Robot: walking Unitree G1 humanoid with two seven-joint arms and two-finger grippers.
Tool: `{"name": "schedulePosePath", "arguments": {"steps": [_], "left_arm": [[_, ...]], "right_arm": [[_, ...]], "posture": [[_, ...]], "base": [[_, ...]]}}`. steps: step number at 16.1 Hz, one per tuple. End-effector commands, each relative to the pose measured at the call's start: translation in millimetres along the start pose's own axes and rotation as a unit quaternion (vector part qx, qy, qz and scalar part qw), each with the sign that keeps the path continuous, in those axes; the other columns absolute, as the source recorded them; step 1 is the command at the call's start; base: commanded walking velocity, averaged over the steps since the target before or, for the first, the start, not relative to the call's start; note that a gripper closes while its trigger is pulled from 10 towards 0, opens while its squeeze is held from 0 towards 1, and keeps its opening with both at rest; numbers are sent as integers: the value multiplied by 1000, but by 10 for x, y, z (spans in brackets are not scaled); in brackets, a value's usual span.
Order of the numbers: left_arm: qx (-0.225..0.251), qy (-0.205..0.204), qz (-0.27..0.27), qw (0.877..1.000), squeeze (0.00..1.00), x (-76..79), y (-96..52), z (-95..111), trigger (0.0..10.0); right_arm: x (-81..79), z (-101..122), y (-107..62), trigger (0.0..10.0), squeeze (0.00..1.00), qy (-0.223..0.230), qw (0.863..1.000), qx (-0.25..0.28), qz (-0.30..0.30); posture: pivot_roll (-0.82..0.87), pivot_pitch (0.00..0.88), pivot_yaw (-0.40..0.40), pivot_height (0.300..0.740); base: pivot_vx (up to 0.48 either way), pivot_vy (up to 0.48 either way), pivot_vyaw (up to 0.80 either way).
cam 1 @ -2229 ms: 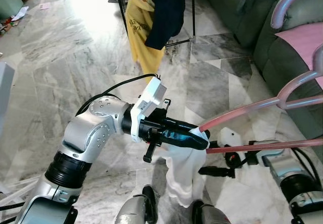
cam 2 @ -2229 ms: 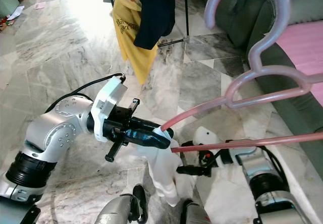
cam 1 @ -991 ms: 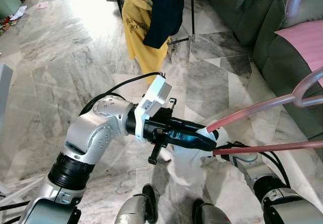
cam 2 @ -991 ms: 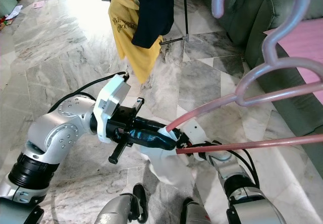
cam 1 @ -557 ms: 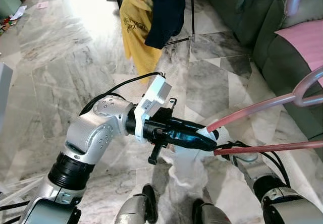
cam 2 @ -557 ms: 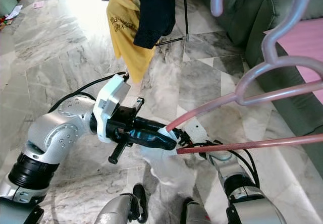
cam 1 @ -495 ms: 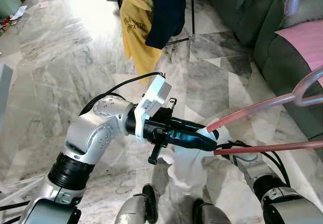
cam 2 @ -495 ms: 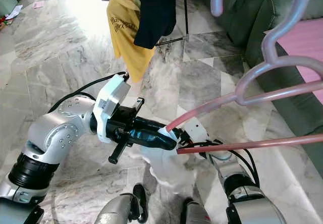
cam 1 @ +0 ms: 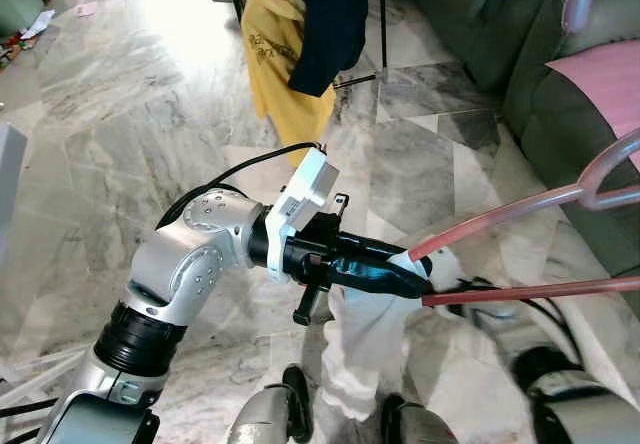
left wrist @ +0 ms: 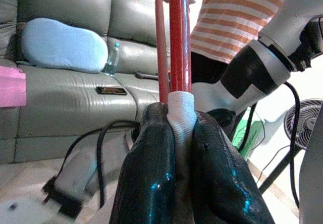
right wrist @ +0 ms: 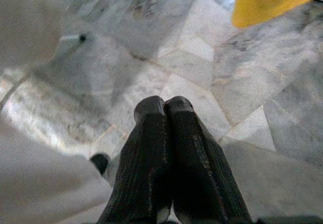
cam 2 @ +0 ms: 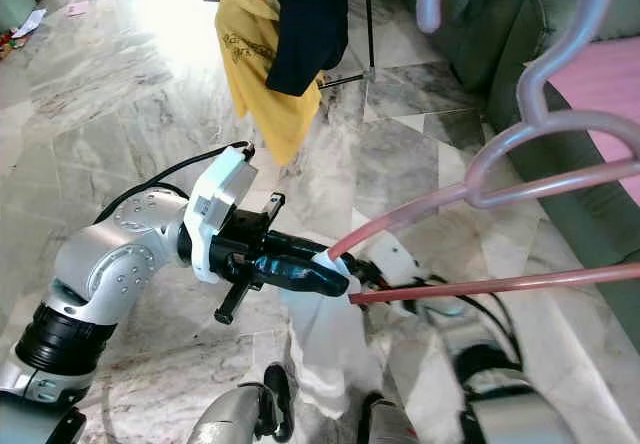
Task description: Hang hanger
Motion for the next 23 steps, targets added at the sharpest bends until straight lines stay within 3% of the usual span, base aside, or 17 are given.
{"name": "schedulePosePath", "arguments": {"steps": [1, 4, 7, 10, 12, 14, 18, 20, 21, 22, 23], "left_arm": [[-4, 11, 2, 1000, 0, 10, -46, 11, 10000], [-8, -1, 13, 1000, 0, -17, -84, -75, 10000], [-10, -16, 29, 999, 0, -88, -116, -198, 10000], [-7, -19, 33, 999, 0, -109, -107, -234, 10000], [-5, -15, 28, 999, 0, -97, -86, -200, 10000], [-4, -10, 25, 1000, 0, -88, -78, -179, 10000], [-5, 0, 11, 1000, 0, -36, -43, -122, 10000], [0, 8, 4, 1000, 0, -11, -18, -59, 10000], [3, 10, 1, 1000, 0, -5, -4, -39, 10000], [5, 11, 0, 1000, 0, -1, 6, -31, 10000], [6, 11, -1, 1000, 0, 0, 14, -27, 10000]], "right_arm": [[3, -135, -207, 10000, 1000, -7, 999, -17, 39], [21, -204, -548, 10000, 1000, -7, 995, -25, 100], [-175, -162, -686, 10000, 1000, -11, 984, -21, 175], [-444, -85, -599, 10000, 1000, -7, 973, -6, 229], [-536, -36, -512, 10000, 1000, -13, 970, 0, 244], [-535, 27, -473, 10000, 1000, -13, 970, 5, 242], [-402, 71, -373, 10000, 1000, -35, 978, -10, 204], [-315, 140, -257, 10000, 1000, -25, 985, 3, 172], [-361, 152, -217, 0, 592, -13, 983, 6, 183], [-416, 161, -181, 0, 0, -9, 981, 8, 194], [-459, 169, -138, 0, 0, -8, 980, 9, 199]], "posture": [[-2, 254, 89, 740], [-15, 260, 87, 740], [-39, 267, 88, 740], [-43, 272, 90, 740], [-37, 274, 92, 740], [-35, 274, 93, 740], [-24, 276, 92, 740], [-24, 277, 92, 740], [-26, 277, 92, 740], [-26, 278, 92, 740], [-25, 280, 90, 740]], "base": [[0, 0, 0], [0, 0, 0], [0, 0, 0], [0, 0, 0], [0, 0, 0], [0, 0, 0], [0, 0, 0], [0, 0, 0], [0, 0, 0], [0, 0, 0], [0, 0, 0]]}}
Point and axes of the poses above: a point about 5 cm out from each wrist's last joint towards the gripper, its own y axis pointing out of the wrist towards the gripper, its own z axis along the axis of the wrist's last joint, x = y × z, the point moved 6 cm from there along y, pointing out of the wrist towards the gripper, and after that the axes turned 2 degrees about y, right-handed, at the moved point
